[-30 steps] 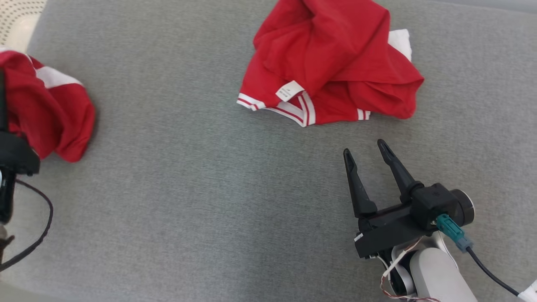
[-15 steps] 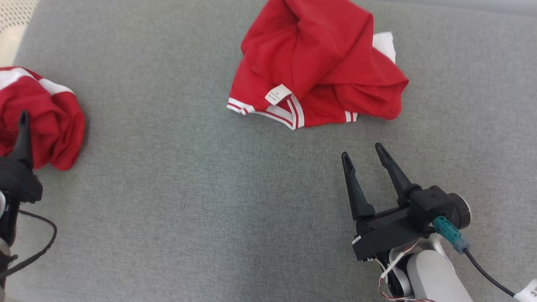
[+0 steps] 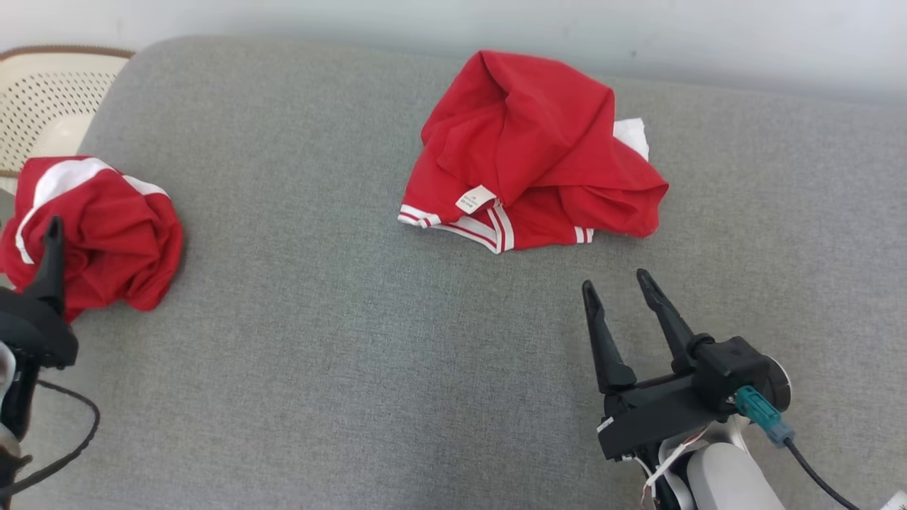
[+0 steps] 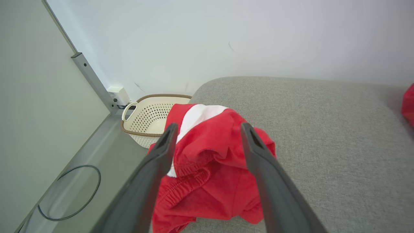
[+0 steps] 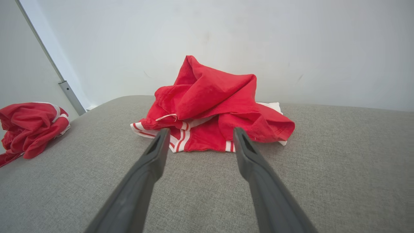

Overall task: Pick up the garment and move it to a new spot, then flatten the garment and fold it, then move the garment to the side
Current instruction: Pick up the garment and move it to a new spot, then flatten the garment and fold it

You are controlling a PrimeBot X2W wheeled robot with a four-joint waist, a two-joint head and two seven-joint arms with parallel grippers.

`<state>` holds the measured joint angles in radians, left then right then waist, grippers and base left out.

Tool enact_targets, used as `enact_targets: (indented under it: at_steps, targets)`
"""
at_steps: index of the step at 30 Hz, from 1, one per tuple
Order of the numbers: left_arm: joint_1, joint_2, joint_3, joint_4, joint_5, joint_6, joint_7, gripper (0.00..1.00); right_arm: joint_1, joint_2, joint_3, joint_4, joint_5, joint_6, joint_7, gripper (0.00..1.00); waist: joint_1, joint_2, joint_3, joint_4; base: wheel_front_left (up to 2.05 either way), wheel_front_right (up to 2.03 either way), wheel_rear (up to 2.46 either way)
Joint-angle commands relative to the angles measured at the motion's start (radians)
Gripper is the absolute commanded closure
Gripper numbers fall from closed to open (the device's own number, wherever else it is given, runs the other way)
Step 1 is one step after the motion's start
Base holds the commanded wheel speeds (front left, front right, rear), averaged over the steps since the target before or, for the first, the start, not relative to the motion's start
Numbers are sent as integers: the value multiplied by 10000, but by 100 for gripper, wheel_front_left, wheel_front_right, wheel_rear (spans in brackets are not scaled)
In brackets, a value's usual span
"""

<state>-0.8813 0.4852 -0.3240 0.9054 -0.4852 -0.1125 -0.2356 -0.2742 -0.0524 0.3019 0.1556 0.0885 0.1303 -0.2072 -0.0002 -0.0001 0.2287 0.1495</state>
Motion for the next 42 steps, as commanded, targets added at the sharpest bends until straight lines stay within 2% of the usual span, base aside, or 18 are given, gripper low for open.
enact_targets:
  at_steps: [1, 6, 11, 12, 22, 34, 42]
  targets:
    - [234, 14, 61, -210, -72, 84, -96, 0, 115, 21, -62, 54, 61, 8, -81, 0, 2, 1, -186, -46, 0, 0, 0]
    - [842, 20, 236, -1502, 6, 401, -246, 0, 240, 25, -334, 134, 193, 8, -207, 0, 2, 1, -438, -215, 0, 0, 0]
    - [2099, -164, 823, -3887, 79, 992, -290, 0, 430, 26, -757, 215, 283, 8, -314, 0, 2, 1, -686, -475, 0, 0, 0]
    - [2099, -164, 823, -3887, 79, 992, -290, 0, 430, 26, -757, 215, 283, 8, -314, 0, 2, 1, -686, -475, 0, 0, 0]
    - [4636, -1066, 1950, -7413, 632, 1764, -296, 0, 670, 24, -846, 302, 477, 8, -390, 0, 2, 1, -1108, -1023, 0, 0, 0]
    - [6702, -2424, 2511, -8898, 1407, 2068, -290, 0, 1280, 22, -1338, 208, 576, 8, -414, 0, 2, 1, -1501, -1255, 0, 0, 0]
    - [6827, -2789, 2513, -8624, 1756, 1694, -290, 0, 1277, 24, -1237, 49, 585, 8, -323, 0, 2, 1, -1384, -1462, 0, 0, 0]
